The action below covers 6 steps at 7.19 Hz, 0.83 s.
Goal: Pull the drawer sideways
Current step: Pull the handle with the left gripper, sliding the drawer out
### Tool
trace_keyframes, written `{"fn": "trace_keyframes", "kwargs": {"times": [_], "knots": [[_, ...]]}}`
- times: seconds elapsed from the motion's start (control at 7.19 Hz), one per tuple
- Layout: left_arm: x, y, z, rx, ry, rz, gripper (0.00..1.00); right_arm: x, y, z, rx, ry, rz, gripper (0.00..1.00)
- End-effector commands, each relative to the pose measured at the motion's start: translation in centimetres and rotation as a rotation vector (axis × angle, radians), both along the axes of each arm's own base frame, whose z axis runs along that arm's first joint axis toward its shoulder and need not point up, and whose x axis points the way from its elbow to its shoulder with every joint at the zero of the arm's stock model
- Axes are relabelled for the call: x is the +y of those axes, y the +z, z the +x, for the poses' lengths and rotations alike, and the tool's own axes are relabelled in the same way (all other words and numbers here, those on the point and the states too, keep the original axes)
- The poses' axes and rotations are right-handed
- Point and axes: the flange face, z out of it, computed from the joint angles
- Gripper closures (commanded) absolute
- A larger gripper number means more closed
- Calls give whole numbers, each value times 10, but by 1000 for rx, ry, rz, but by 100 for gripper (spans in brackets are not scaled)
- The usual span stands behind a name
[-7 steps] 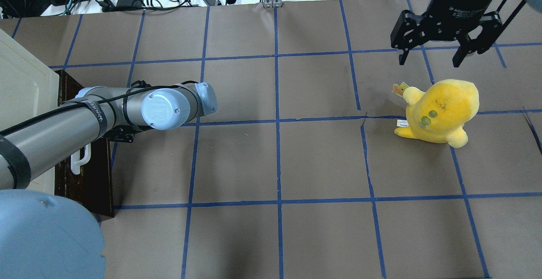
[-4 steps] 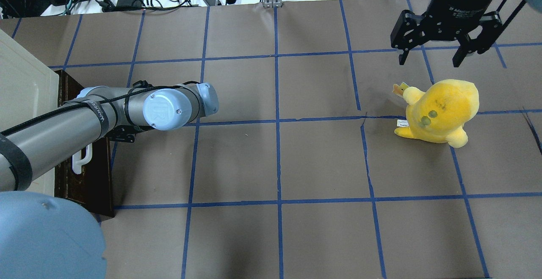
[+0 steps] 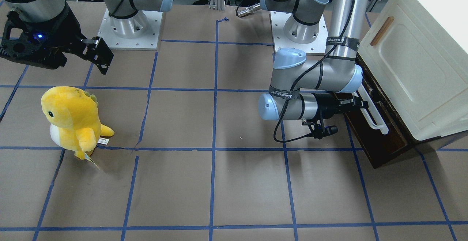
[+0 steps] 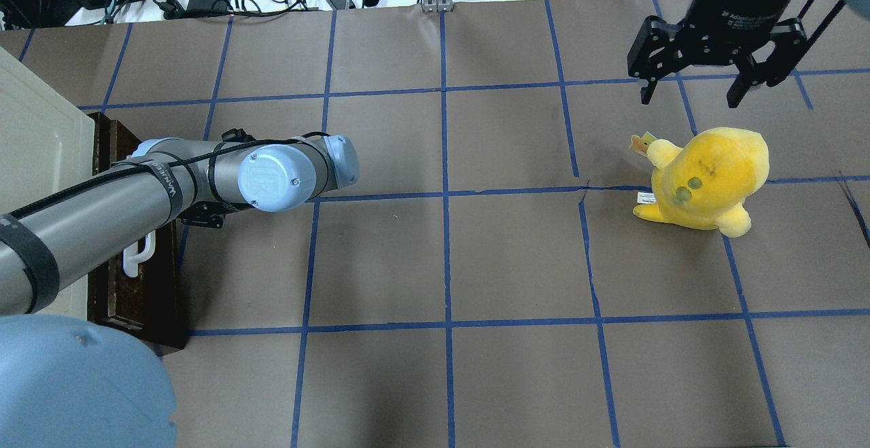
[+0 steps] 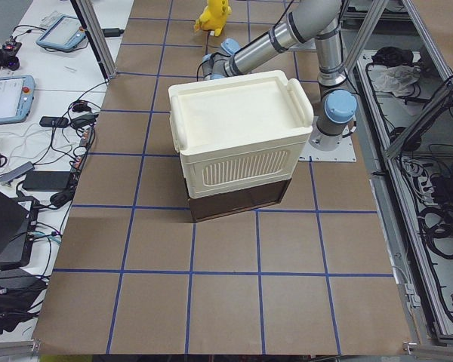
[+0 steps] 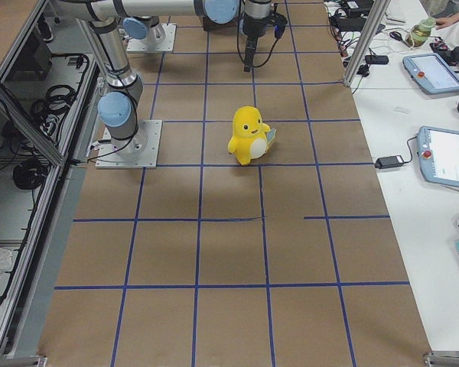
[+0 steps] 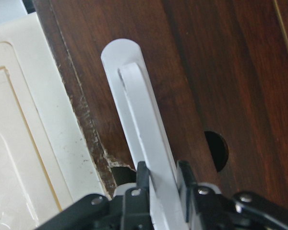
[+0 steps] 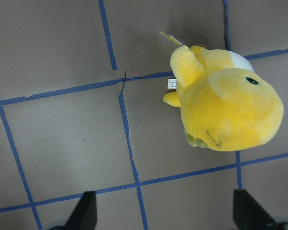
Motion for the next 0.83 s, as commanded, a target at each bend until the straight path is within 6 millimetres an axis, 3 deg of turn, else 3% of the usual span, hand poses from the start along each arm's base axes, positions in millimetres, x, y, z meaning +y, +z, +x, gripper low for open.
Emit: {"fn": "trace_keyframes", "kwargs": {"times": [0.0,0.7], "knots": [[0,1,-7,1,-14,-3,76,0,0,1,0,1,2,0],[-1,1,-17,4,-30,-6,76,0,0,1,0,1,0,0]]}}
